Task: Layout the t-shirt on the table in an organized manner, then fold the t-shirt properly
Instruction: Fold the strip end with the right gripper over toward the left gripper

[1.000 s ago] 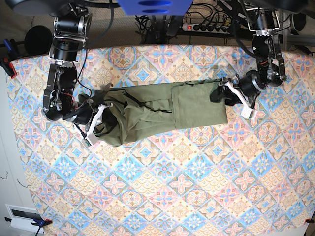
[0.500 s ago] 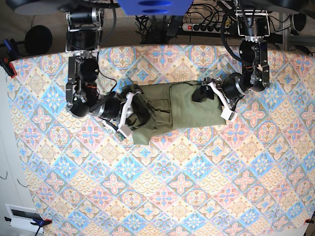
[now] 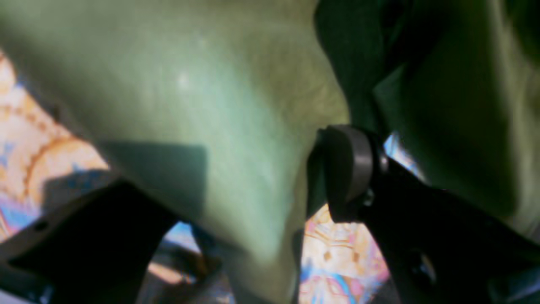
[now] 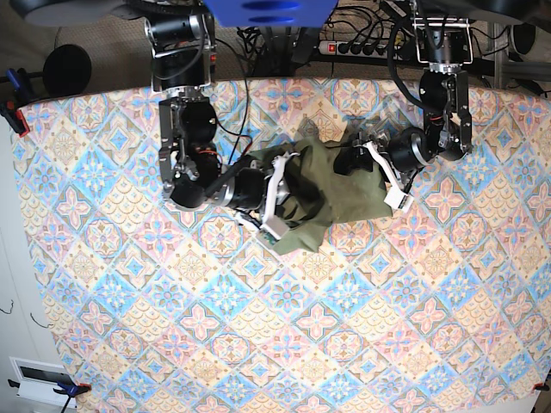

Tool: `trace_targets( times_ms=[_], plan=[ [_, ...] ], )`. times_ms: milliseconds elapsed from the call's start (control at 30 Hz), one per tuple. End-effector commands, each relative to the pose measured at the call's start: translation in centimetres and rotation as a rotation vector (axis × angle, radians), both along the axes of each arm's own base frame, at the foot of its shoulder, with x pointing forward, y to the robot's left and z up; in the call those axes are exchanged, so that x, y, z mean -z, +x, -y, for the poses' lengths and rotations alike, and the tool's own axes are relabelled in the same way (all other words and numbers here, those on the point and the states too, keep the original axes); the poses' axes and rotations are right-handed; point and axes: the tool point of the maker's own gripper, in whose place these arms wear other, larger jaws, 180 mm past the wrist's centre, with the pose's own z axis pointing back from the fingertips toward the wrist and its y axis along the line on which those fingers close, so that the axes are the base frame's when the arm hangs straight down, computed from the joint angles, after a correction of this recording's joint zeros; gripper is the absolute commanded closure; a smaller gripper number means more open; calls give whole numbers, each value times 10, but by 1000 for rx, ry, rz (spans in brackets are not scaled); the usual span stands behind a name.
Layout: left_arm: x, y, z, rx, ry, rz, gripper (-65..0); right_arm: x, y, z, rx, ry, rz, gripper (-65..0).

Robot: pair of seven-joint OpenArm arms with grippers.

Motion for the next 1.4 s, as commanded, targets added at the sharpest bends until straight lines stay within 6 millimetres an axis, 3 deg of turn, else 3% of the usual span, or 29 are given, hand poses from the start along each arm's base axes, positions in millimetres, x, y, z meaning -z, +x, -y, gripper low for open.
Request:
trace_targets(
  times_ms=[0, 100, 267, 500, 600, 700, 900, 1167, 1367],
  plan=[
    [-19, 12, -5, -1, -16, 63, -417, -21, 9, -6, 2, 60, 51, -2],
    [-27, 13, -10, 5, -20, 80, -417, -21, 9, -6, 3, 60, 51, -2],
    [-25, 9, -20, -7, -5, 71, -417, -21, 10, -6, 5, 61, 51, -2],
    [-44, 0, -84, -214, -29, 109, -417, -23, 9, -9, -2, 64, 54, -2],
    [-51, -9, -112, -316, -57, 123, -416, -33, 19, -9, -4, 64, 88, -2],
    [-56, -17, -132, -385, -69, 131, -416, -31, 23, -14, -11, 69, 70, -2],
    [-49, -27, -136, -395, -55, 106, -416, -28, 27, -27, -41, 82, 55, -2],
    [-48, -28, -135, -392, -55, 100, -416, -15, -2, -62, -175, 58, 35, -2],
    [-48, -28, -136, -391, -52, 100, -416, 7, -7, -67, -203, -41, 52, -3]
  ],
)
